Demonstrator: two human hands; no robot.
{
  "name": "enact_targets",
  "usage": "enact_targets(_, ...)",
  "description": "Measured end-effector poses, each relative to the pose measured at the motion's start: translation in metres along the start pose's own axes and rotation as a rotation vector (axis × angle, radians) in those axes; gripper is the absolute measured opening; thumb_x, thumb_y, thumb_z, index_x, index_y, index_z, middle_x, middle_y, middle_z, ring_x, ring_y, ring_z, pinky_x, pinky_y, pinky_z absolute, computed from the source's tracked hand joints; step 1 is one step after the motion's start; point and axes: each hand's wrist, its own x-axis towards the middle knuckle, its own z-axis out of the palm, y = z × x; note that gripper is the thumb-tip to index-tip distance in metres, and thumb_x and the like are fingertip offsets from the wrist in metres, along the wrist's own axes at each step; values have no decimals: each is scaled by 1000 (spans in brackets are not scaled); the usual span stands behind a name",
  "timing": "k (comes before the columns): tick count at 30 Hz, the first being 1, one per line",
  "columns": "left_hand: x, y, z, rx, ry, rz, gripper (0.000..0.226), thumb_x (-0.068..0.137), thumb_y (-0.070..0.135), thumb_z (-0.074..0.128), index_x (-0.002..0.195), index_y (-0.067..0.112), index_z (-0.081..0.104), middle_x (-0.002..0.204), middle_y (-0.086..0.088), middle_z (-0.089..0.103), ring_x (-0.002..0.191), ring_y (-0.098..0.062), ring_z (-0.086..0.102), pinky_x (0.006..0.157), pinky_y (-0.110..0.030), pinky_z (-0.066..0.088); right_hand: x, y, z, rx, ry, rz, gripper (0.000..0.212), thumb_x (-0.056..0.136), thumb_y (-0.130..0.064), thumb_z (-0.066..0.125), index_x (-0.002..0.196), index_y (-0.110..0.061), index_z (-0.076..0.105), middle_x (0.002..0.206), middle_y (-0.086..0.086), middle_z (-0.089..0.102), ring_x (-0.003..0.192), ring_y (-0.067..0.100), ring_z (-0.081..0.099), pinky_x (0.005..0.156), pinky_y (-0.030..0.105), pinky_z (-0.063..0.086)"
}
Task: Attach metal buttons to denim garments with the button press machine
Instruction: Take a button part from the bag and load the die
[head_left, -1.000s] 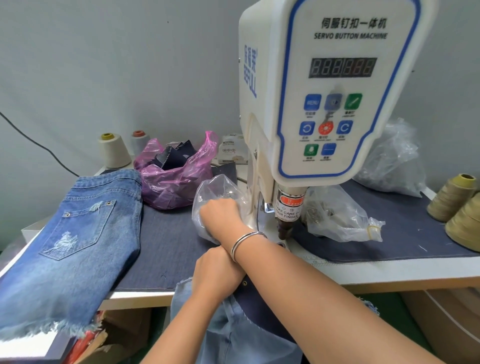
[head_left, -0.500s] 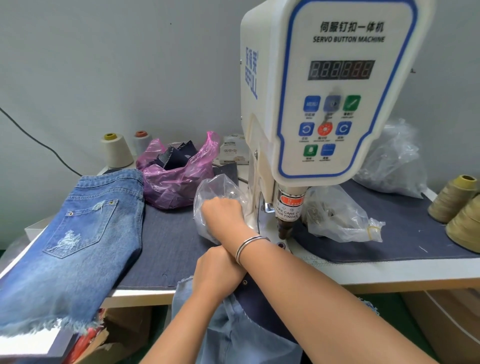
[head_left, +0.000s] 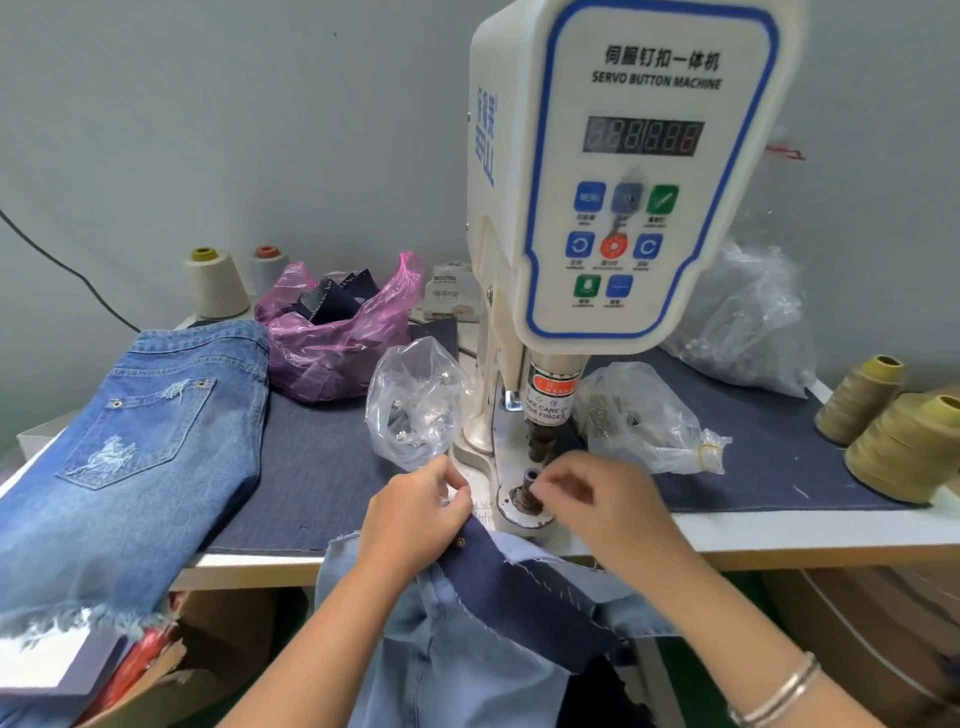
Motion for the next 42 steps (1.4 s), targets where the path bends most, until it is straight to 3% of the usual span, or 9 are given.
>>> enact_targets(4, 0, -2, 2, 1, 8, -5, 8, 80, 39, 57, 73, 38, 52, 66, 10, 62, 71, -11, 56, 61, -31, 35, 19, 22, -8, -44, 55, 1, 8, 84, -18, 68, 75, -17, 69, 58, -6, 61, 56, 2, 53, 56, 12, 39)
enact_targets(10, 2, -3, 3, 5, 12, 6, 10, 80, 41, 56, 72, 39, 50, 65, 11, 61, 69, -10, 54, 61, -30, 34, 28, 26, 2, -60, -27, -63, 13, 88, -19, 66, 78, -25, 61, 51, -30, 56, 54, -6, 57, 56, 7, 42)
enact_targets(14, 2, -5, 4, 9, 15, 8, 10, 80, 40, 56, 72, 39, 50, 65, 11, 61, 68, -9, 54, 61, -30, 34, 29, 27, 3, -78, -2, -97, 8, 87, -20, 68, 79, -19, 65, 49, -17, 54, 53, -4, 56, 56, 7, 41)
enact_targets(22, 3, -6, 5, 7, 20, 12, 6, 79, 41, 55, 77, 35, 53, 65, 9, 61, 69, -8, 54, 61, -30, 34, 30, 25, 5, -209, 37, -161, 15, 86, -25, 69, 87, -10, 71, 58, -10, 53, 53, 2, 47, 55, 4, 36)
enact_targets(26, 3, -7, 5, 14, 18, 18, 6, 79, 40, 55, 77, 35, 53, 64, 8, 62, 67, -7, 53, 58, -28, 33, 28, 25, 5, -176, 69, -181, 10, 84, -19, 71, 84, -10, 72, 51, -18, 45, 52, -3, 51, 56, 3, 34)
enact_targets(31, 3, -6, 4, 16, 12, 11, 6, 79, 40, 55, 77, 35, 53, 65, 7, 62, 67, -6, 54, 58, -26, 33, 26, 25, 6, -156, 75, -182, 9, 84, -20, 71, 88, -12, 73, 60, -13, 54, 53, -4, 52, 61, 3, 38)
enact_targets(39, 2, -5, 3, 12, 0, 6, 8, 80, 40, 56, 74, 36, 52, 66, 8, 62, 66, -6, 54, 58, -26, 34, 23, 31, 7, -103, 84, -179, 9, 83, -16, 73, 90, -15, 77, 60, -25, 56, 63, -9, 57, 61, 4, 41)
enact_targets(42, 0, -4, 2, 4, -4, 4, 8, 81, 40, 56, 75, 35, 52, 67, 6, 64, 66, -6, 55, 59, -28, 35, 18, 33, 5, -50, 124, -159, 11, 83, -11, 72, 93, -12, 76, 59, -24, 58, 66, -2, 59, 60, 4, 42)
